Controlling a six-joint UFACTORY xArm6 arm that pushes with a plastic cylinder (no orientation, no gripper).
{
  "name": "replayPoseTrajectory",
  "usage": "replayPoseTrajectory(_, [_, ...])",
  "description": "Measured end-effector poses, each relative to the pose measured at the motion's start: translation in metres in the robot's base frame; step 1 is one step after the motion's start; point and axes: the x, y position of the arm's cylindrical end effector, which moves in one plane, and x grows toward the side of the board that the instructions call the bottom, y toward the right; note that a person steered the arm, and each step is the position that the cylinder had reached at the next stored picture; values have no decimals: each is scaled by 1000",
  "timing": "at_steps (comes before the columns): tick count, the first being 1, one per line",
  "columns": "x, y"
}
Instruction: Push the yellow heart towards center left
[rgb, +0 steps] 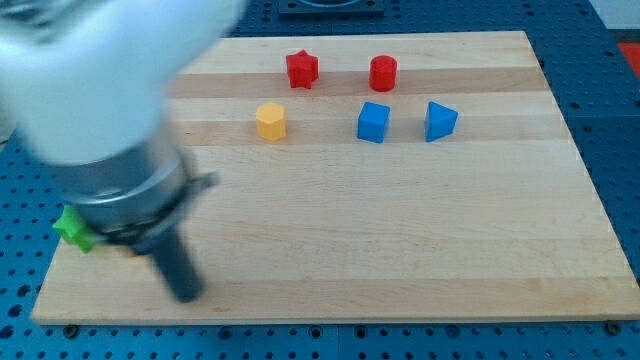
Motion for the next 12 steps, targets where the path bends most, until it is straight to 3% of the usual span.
replayPoseTrajectory(1, [-45,-64])
replayPoseTrajectory(3, [-53,-17])
replayPoseTrajectory(4, [-82,-9])
replayPoseTrajectory(5, [-79,20])
replayPoseTrajectory(6, [-48,21])
replayPoseTrajectory(9, [-155,43])
replayPoseTrajectory(11, [-148,101])
replayPoseTrajectory(12, [-158,101])
